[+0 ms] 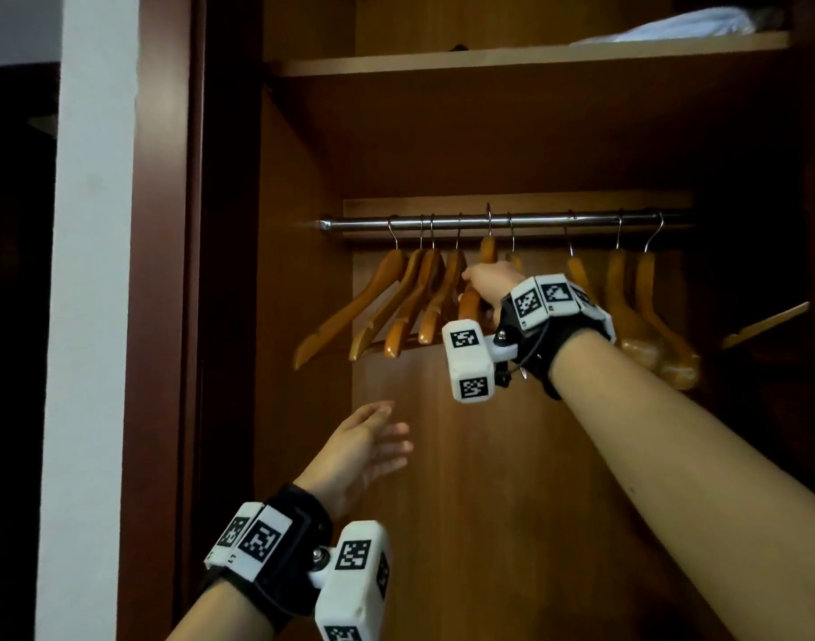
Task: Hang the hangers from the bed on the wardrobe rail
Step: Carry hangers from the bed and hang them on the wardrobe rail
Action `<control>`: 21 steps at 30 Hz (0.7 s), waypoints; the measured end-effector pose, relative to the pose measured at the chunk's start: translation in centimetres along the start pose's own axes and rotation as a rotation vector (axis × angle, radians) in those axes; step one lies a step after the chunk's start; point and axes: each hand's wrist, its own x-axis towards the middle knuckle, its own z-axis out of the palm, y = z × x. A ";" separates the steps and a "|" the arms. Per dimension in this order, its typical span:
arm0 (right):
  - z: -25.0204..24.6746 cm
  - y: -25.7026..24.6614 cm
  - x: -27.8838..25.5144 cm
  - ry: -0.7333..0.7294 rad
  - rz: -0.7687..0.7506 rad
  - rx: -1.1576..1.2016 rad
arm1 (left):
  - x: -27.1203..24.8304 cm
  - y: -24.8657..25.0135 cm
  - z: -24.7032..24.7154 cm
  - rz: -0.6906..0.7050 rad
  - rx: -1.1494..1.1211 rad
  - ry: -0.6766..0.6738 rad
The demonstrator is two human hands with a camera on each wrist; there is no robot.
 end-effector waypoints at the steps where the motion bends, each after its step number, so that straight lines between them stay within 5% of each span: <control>1: 0.0 -0.2 0.3 0.004 -0.003 -0.011 | 0.2 0.0 0.0 -0.002 0.006 0.007; 12: -1.0 1.0 4.1 -0.079 -0.039 -0.063 | 1.6 0.4 0.1 0.001 -0.009 0.047; 21: -1.3 3.9 1.0 -0.048 -0.007 -0.074 | 1.6 0.2 1.0 -0.001 -0.030 0.073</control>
